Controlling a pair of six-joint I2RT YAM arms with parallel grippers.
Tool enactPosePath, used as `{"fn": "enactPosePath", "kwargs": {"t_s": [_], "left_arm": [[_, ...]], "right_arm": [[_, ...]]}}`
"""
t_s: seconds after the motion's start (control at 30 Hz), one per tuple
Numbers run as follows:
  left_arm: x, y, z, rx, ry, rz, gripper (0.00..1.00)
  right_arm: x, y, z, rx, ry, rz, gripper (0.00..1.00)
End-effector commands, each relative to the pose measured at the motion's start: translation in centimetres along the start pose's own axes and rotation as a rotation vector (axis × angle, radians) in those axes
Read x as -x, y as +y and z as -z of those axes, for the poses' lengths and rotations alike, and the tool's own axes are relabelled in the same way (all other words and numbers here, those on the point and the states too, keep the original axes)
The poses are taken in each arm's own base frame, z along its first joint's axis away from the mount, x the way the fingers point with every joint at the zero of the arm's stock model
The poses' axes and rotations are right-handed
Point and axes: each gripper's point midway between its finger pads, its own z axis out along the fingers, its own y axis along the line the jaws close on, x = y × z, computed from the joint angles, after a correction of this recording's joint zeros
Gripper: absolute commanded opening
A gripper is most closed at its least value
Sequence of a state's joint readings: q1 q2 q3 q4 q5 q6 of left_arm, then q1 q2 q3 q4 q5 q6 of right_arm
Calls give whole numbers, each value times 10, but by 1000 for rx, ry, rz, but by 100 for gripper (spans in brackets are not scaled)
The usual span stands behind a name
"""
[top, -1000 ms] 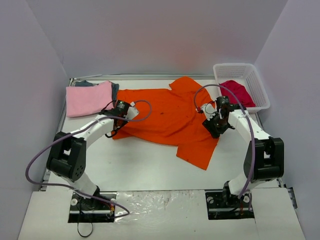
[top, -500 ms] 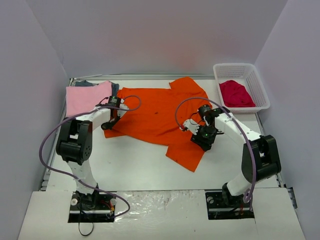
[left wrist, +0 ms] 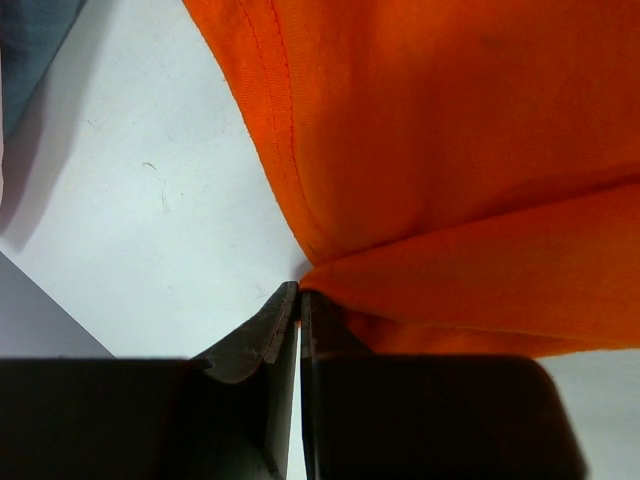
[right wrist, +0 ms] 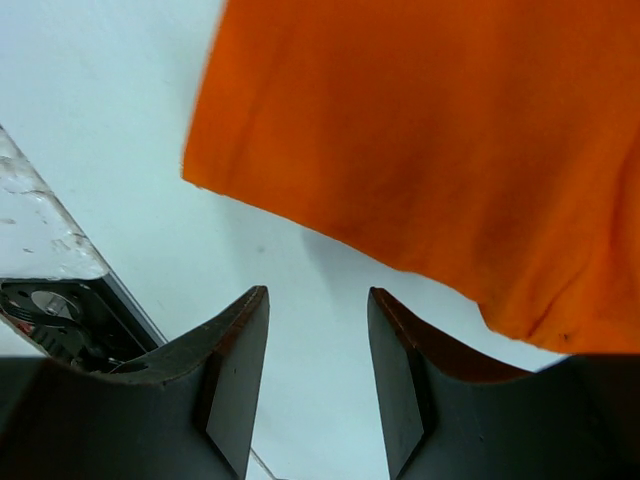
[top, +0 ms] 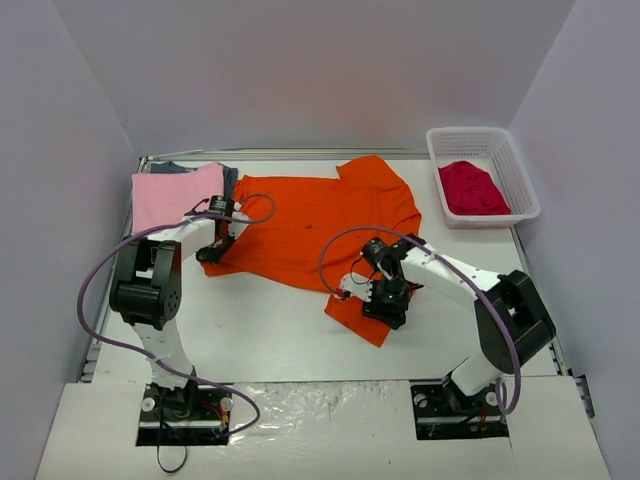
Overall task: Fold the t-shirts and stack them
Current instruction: Grap the side of the flattened tshirt closest away from the robot with both arms
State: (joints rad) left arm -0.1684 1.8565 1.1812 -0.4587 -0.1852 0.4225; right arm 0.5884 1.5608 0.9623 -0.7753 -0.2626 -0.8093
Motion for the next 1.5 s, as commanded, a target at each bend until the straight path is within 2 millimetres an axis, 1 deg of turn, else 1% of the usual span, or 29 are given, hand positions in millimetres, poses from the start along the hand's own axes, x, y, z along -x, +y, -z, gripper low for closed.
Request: {"fn": "enactPosePath", "kwargs": {"t_s": [0.0,0.27,0.6,0.83,0.87,0.97,1.03,1.07,1.1,1.13,1.17,1.2,1.23,1.3,1.37,1.43,1.47], "left_arm": [[0,2,12,-18,-35,26,2],[-3,-1,10,-23,-29,25,2],[0,1,13,-20,-46,31,2],[1,1,17,-22,-59,35,2],[2,0,18,-28,-62,36,2],[4,0,20,-31,-73,37,2],[5,0,22,-30,-78,39,2],[4,-1,23,-35,-79,39,3],[5,0,24,-34,-83,40,2],[5,-1,24,-36,-84,40,2],[5,0,25,-34,-88,42,2],[5,-1,26,-35,-91,40,2],[6,0,27,-32,-96,41,2],[6,-1,28,-36,-100,40,2],[6,-1,30,-36,-104,40,3],[8,-1,34,-38,-114,32,3],[7,-2,35,-42,-110,27,2]], "right_arm": [[0,19,0,30,48,8,41],[19,43,-16,46,119,83,41],[19,52,-38,44,223,117,43],[19,44,-48,-8,260,92,45],[19,40,-49,-31,267,91,45],[26,33,-52,-89,266,82,44],[33,28,-57,-127,256,70,38],[35,26,-58,-136,262,69,31],[36,25,-60,-142,266,66,26],[37,24,-61,-151,268,60,23],[38,22,-62,-160,268,56,22],[40,21,-64,-163,265,55,17],[41,21,-66,-162,268,51,9],[43,20,-65,-165,263,47,1],[42,21,-62,-166,262,42,0],[43,24,-55,-152,250,49,0],[37,29,-49,-128,272,65,0]]}}
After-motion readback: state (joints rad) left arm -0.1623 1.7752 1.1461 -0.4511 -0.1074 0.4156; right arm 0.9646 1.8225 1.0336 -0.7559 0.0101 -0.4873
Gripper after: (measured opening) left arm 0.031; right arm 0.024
